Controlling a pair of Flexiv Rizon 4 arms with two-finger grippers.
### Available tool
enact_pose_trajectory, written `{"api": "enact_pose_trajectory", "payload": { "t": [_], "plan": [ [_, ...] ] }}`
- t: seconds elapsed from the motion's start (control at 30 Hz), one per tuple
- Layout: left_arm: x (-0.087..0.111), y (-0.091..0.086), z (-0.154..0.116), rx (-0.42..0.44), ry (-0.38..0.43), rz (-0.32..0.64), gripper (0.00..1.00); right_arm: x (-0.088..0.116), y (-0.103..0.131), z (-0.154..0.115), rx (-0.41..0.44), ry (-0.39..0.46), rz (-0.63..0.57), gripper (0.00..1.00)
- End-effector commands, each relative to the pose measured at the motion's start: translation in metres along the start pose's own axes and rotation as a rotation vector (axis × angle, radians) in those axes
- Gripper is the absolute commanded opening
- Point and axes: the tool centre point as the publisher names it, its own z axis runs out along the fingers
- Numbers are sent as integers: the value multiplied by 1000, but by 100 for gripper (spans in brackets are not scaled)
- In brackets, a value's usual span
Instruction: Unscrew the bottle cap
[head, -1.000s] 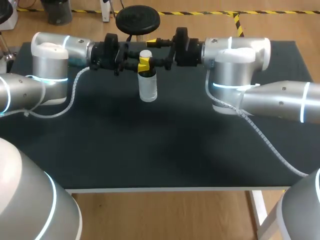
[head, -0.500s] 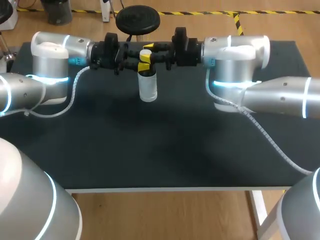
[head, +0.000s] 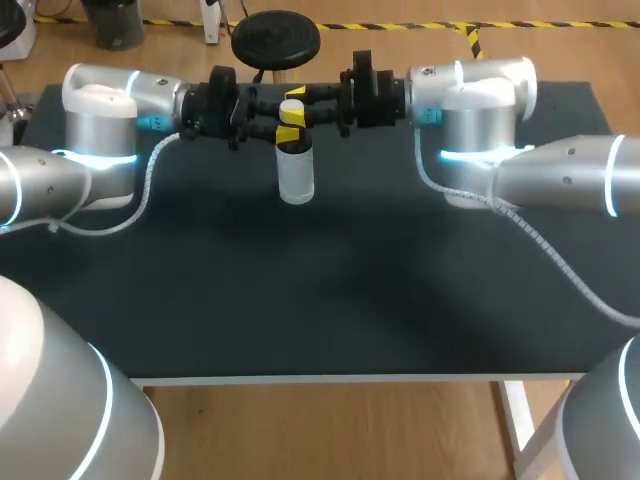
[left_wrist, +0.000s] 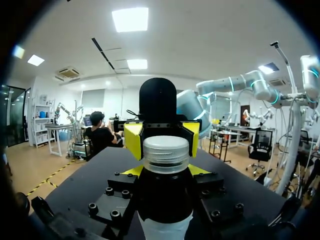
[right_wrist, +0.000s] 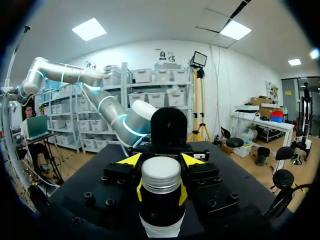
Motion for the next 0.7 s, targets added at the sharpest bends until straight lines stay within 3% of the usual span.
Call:
{"api": "enact_pose_trajectory", "payload": {
  "t": [0.03, 0.23, 0.27, 0.4, 0.6, 0.7],
  "plan": [
    [3, 0, 0, 1, 3, 0, 0, -18, 3, -2, 38, 228, -5, 0],
    [3, 0, 0, 1, 3, 0, 0, -20, 4, -3, 61, 434, -21, 0],
    [3, 0, 0, 1, 3, 0, 0, -20, 4, -2, 58, 513, -25, 0],
    [3, 0, 0, 1, 3, 0, 0, -16, 2, 0, 58, 665, -36, 0],
    [3, 0, 0, 1, 3, 0, 0, -14, -1, 1, 68, 809, -52, 0],
    [3, 0, 0, 1, 3, 0, 0, -14, -4, 3, 98, 833, -48, 0]
  ]
}}
